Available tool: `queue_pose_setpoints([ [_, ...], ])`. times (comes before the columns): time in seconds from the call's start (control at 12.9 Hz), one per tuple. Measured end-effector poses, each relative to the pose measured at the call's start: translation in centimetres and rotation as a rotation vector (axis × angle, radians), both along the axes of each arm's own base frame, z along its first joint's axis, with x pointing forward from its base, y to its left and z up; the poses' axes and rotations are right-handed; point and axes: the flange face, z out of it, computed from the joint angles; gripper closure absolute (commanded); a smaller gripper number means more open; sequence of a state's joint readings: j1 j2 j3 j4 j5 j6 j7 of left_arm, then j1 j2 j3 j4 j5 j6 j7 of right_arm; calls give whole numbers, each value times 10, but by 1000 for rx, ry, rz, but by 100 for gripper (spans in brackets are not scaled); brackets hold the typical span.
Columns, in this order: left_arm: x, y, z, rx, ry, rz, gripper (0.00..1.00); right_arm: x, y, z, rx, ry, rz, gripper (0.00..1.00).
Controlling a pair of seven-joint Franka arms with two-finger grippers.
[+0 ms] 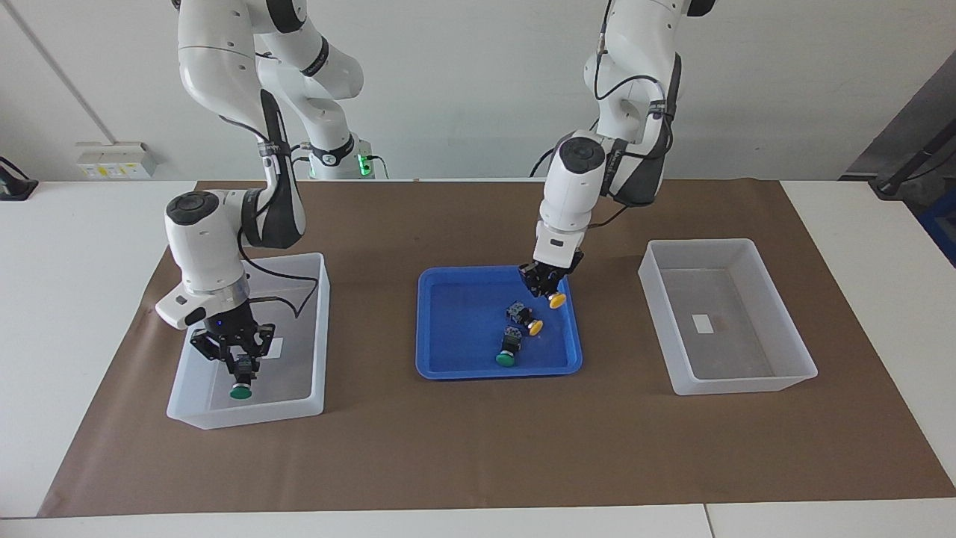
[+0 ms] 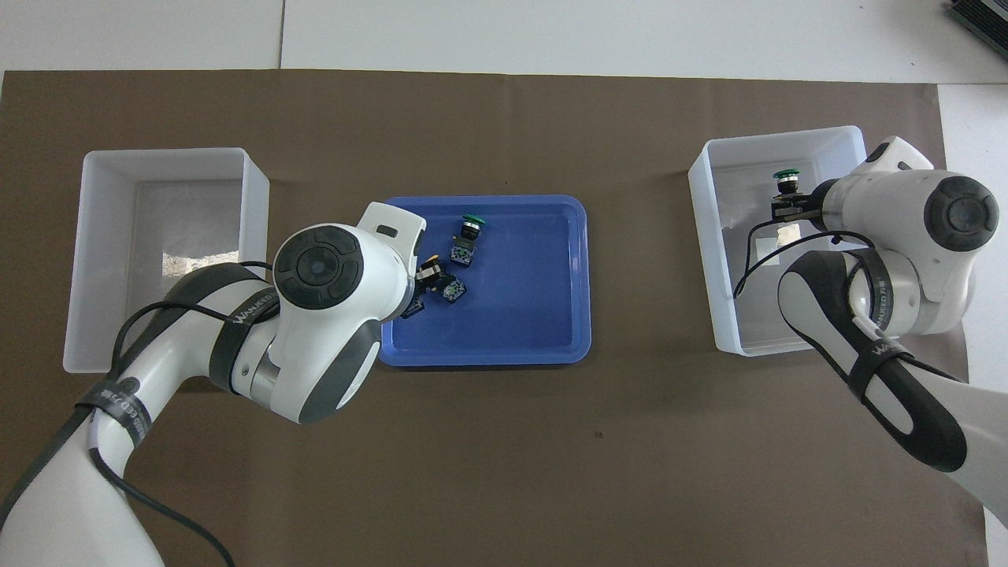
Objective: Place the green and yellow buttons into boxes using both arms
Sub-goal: 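Place the yellow button in the box with the left gripper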
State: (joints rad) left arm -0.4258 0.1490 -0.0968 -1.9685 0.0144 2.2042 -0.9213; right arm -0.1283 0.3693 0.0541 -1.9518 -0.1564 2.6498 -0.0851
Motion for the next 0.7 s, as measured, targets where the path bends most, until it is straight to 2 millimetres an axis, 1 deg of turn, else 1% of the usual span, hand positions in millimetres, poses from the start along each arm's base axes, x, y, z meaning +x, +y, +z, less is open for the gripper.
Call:
queue_pose_setpoints([
  [0.08, 7, 16, 31, 6, 0, 16, 100, 1, 0, -3, 1, -5, 1, 100],
  [0.16, 13, 35, 55, 11, 0, 23, 100, 3, 0, -6, 3, -17, 2, 100],
  [0.23, 21, 58, 73, 17, -3, 16, 100, 4, -3, -9, 4, -26, 0, 100],
  [0.31, 28, 82, 85, 17, -9, -1, 100, 4, -5, -10, 5, -30, -4, 100],
  [0.39, 35, 111, 94, 15, -10, -31, 100, 5, -7, -12, 5, -31, -7, 100],
  [0.54, 47, 181, 103, 13, -10, -90, 100, 5, -11, -17, 6, -26, -12, 100],
  [0.62, 52, 217, 104, 17, -14, -112, 100, 4, -13, -20, 7, -23, -16, 86],
  [0.7, 56, 251, 101, 23, -18, -132, 100, 5, -15, -21, 7, -26, -18, 44],
])
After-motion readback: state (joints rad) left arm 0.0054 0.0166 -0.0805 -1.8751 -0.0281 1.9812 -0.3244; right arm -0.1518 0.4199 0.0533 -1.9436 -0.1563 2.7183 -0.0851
